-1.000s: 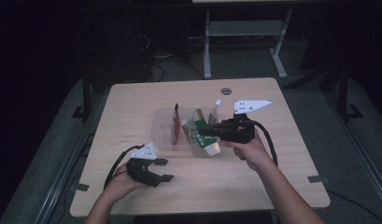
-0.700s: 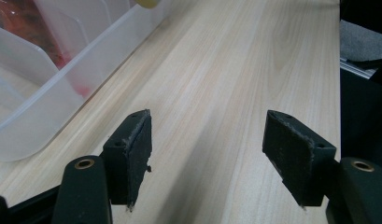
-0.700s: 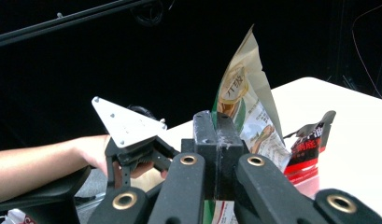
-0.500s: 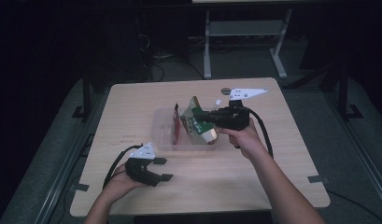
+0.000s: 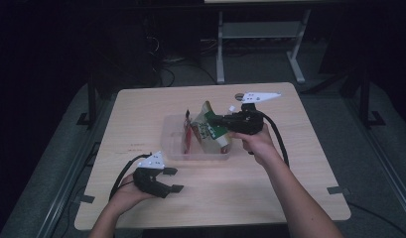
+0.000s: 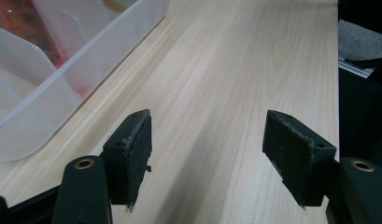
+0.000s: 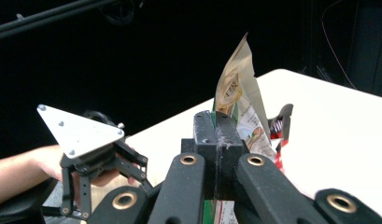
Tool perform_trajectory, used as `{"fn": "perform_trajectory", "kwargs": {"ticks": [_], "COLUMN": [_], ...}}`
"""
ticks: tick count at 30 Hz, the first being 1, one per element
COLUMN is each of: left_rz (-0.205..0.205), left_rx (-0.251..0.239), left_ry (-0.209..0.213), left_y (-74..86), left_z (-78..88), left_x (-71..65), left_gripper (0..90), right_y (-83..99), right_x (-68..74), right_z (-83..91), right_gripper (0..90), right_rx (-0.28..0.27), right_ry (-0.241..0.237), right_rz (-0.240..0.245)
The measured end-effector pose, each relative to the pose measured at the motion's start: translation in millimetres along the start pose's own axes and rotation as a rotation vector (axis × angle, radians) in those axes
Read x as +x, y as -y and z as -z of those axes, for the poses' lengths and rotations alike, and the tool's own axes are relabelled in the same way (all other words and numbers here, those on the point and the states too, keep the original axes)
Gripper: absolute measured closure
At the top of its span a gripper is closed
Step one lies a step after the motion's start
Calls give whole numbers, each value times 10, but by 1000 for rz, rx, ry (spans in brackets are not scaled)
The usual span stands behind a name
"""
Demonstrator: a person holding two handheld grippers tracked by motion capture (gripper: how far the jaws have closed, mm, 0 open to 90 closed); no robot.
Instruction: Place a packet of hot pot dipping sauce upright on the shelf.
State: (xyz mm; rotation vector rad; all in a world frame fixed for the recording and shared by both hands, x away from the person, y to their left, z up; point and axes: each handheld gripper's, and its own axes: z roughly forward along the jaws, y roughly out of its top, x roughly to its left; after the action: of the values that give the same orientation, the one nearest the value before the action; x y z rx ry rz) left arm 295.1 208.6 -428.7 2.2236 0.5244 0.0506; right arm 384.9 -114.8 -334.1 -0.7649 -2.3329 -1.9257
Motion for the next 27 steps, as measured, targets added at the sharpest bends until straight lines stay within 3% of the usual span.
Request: {"fn": "perform_trajectory", "kwargs": {"ticks": [14, 20, 23, 27], "left_rz": [-11, -1, -5, -5], "left_rx": [17, 10, 11, 11], "left_ry": [10, 15, 17, 17], "left_y": [0, 3, 3, 6], "left_z": [-22, -33, -31, -31], "left_x": [-4, -11, -12, -7], "left_gripper": [321, 314, 313, 312], "right_y": [94, 106, 130, 126], "right_x": [-61, -103, -161, -177], "right_z": [-115, -184, -236, -242], "right_gripper": [900, 900, 900, 890], "right_rx": [26, 43, 75, 74], "right_ry": [19, 47, 86, 90], "right_rz": [-13, -7, -12, -17]}}
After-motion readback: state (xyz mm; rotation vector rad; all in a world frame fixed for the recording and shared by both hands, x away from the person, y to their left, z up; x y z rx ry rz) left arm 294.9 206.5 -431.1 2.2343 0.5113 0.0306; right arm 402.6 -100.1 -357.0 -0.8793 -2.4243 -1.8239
